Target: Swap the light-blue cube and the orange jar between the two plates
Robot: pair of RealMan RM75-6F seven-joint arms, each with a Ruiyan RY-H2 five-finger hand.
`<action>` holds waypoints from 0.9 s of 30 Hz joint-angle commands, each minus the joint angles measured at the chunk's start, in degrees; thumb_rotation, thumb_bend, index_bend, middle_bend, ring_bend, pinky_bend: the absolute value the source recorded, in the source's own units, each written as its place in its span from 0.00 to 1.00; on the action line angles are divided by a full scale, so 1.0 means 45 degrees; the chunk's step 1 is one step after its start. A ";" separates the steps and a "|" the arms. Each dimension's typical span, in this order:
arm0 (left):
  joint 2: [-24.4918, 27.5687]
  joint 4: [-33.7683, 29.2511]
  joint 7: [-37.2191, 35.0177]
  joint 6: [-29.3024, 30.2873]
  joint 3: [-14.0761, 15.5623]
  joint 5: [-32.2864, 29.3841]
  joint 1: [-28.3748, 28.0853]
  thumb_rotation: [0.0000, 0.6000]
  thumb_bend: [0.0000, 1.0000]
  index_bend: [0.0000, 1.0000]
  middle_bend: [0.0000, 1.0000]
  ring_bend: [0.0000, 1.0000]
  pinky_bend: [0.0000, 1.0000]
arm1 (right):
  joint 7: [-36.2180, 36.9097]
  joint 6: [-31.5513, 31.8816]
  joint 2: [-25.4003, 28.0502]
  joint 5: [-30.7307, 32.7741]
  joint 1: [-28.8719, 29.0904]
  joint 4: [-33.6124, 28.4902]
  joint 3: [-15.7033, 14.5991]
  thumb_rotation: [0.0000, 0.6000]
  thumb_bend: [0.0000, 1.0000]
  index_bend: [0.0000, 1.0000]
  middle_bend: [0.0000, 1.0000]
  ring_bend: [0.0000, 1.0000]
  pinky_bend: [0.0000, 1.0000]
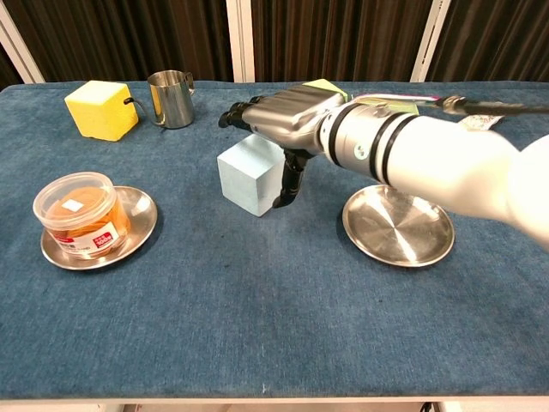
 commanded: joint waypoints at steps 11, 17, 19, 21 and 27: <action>-0.0935 0.0398 -0.1206 -0.0982 0.0489 0.1679 -0.1100 1.00 0.07 0.00 0.00 0.00 0.01 | 0.2876 0.8400 0.6493 -0.7152 -0.6967 -0.4441 -0.5677 0.82 0.21 0.00 0.00 0.00 0.00; -0.2427 -0.0297 -0.0148 -0.2738 0.0037 0.1360 -0.2297 1.00 0.07 0.00 0.00 0.00 0.02 | 0.7518 1.0634 0.6805 -0.7719 -0.9651 -0.1691 -0.6484 0.80 0.21 0.00 0.00 0.00 0.00; -0.2943 -0.0497 0.0680 -0.3367 -0.0191 0.0843 -0.2569 1.00 0.07 0.00 0.00 0.00 0.02 | 0.8200 1.0807 0.6905 -0.7718 -0.9968 -0.1296 -0.6379 0.80 0.21 0.00 0.00 0.00 0.00; -0.3421 -0.0852 0.1598 -0.4073 -0.0422 0.0115 -0.2836 1.00 0.07 0.00 0.00 0.00 0.02 | 0.8668 1.1028 0.7118 -0.7961 -1.0151 -0.1095 -0.6212 0.81 0.21 0.00 0.00 0.00 0.00; -0.4670 -0.1298 0.4454 -0.5066 -0.1077 -0.1903 -0.3343 1.00 0.07 0.00 0.00 0.00 0.02 | 0.9344 1.0727 0.7471 -0.8109 -1.0429 -0.1054 -0.5812 0.80 0.21 0.00 0.00 0.00 0.00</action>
